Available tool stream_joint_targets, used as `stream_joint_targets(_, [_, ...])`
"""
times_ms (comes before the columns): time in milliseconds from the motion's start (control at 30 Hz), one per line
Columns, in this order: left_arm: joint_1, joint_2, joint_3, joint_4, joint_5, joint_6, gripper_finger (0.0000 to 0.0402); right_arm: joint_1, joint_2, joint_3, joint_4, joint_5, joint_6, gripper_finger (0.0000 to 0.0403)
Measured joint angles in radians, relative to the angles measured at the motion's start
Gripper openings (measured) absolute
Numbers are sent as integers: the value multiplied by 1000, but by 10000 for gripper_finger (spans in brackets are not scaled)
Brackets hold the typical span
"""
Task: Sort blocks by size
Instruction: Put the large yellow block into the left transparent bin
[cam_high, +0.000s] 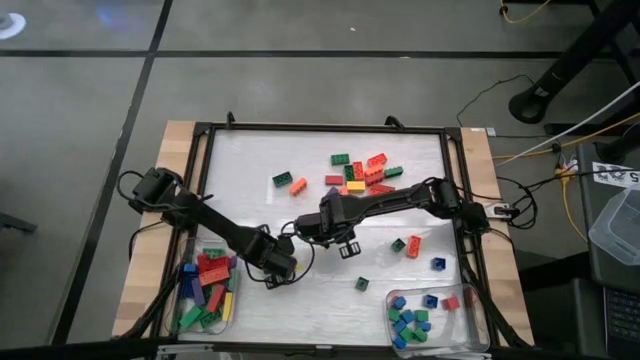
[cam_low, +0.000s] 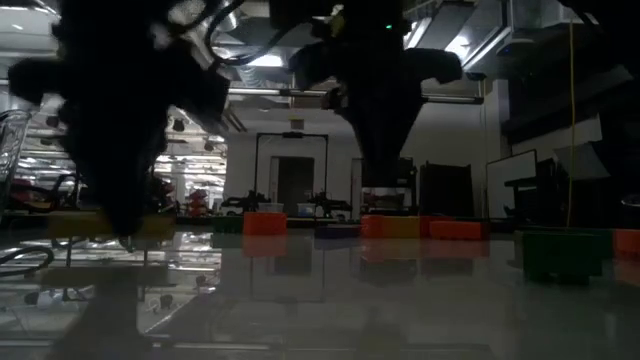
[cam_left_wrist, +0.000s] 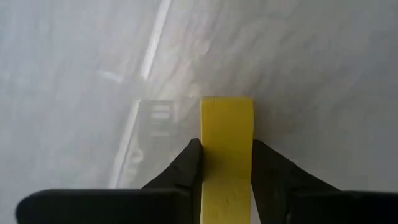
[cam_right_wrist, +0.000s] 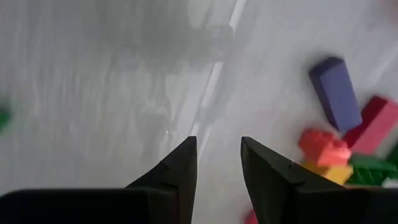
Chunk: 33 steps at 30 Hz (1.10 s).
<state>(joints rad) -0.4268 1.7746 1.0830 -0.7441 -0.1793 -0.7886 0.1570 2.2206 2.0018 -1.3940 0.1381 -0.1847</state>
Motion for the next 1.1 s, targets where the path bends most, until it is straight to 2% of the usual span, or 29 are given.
stream_joint_targets(233, [9, -102, 70, -26, -5, 110, 82, -1, -54, 1, -107, 96, 76, 124])
stream_joint_targets(367, [8, -192, 89, -28, -6, 117, 82, -9, -98, 1, -127, 182, 92, 124])
stream_joint_targets(500, [-12, -287, 93, -40, -4, 114, 82, -39, -137, 2, -131, 209, 113, 124])
stream_joint_targets(633, [-53, -391, 95, -120, -6, 0, 82, -82, -179, 1, -194, 210, 149, 124])
stream_joint_targets(833, [-174, -503, 96, -296, -5, -233, 82, -159, -243, -2, -180, 210, 159, 124])
stream_joint_targets(967, [-286, -522, 95, -388, 17, -432, 84, -225, -281, -71, -169, 210, 165, 124])
stream_joint_targets(1100, [-401, -514, 95, -379, 55, -604, 86, -293, -344, -191, -141, 184, 194, 124])
